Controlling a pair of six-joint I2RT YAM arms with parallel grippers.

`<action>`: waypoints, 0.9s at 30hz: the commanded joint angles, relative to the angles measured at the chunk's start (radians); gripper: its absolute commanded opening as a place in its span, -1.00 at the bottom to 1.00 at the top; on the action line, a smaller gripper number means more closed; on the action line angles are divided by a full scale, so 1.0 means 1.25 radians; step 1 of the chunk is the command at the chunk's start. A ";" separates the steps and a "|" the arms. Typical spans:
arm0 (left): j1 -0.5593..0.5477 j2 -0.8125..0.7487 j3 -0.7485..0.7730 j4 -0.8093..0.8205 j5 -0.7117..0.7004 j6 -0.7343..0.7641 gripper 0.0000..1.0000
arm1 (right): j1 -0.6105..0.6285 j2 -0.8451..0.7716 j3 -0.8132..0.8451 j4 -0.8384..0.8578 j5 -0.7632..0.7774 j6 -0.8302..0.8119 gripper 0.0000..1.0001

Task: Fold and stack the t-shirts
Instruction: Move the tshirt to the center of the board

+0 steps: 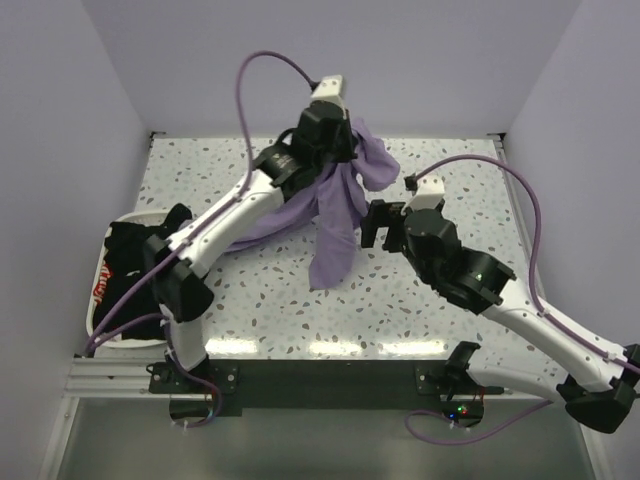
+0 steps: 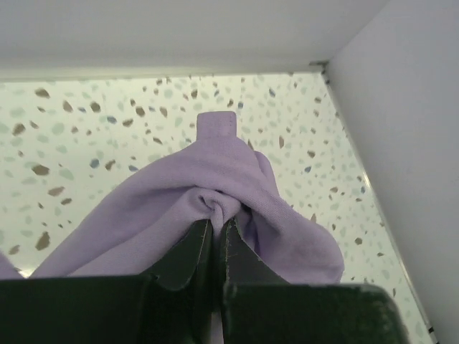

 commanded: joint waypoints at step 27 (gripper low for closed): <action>-0.050 0.465 0.256 0.298 0.451 -0.102 -0.66 | -0.041 0.119 -0.154 -0.045 0.092 0.172 0.97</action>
